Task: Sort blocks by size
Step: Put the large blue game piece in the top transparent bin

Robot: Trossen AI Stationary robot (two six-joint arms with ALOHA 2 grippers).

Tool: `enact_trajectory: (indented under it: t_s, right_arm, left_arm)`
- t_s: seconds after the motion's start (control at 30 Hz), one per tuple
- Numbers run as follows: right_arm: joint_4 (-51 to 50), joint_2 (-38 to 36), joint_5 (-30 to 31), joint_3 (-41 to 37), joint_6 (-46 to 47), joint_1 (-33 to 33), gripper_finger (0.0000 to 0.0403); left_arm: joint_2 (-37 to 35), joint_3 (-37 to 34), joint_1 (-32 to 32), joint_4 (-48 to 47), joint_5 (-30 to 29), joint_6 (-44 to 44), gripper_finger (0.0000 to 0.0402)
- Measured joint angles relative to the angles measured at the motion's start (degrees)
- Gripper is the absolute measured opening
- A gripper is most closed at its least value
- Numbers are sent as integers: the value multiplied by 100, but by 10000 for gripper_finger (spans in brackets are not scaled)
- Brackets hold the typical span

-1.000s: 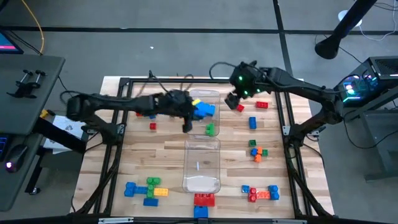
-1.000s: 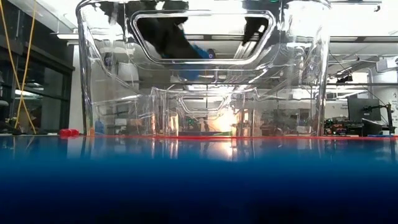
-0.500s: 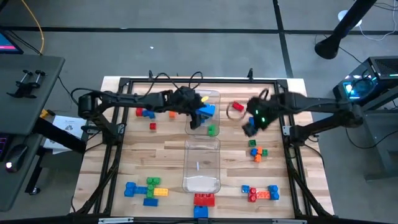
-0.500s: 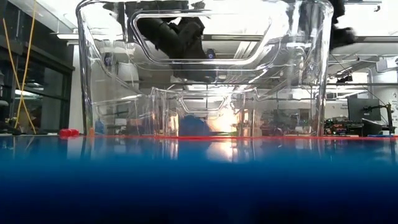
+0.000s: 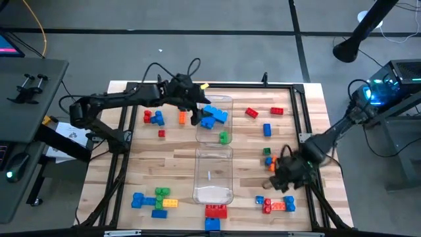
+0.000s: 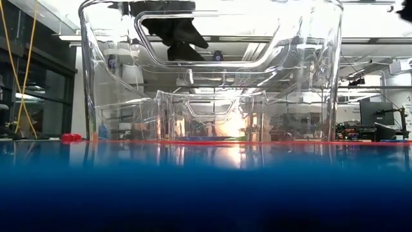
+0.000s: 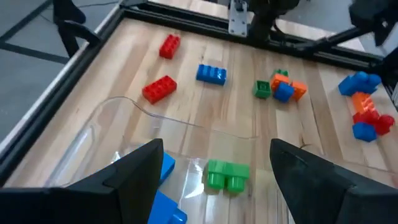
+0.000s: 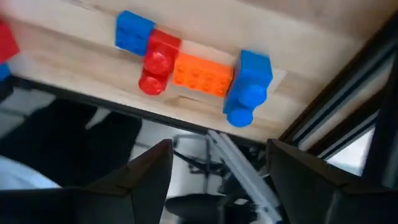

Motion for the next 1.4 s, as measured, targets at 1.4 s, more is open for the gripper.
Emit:
enact_trajectory:
  t_s: [1.4]
  right_arm:
    - [2446,917,-683,-1932,737,691,131]
  left_arm:
    - [-707,-11,660,105,-20,-56,282]
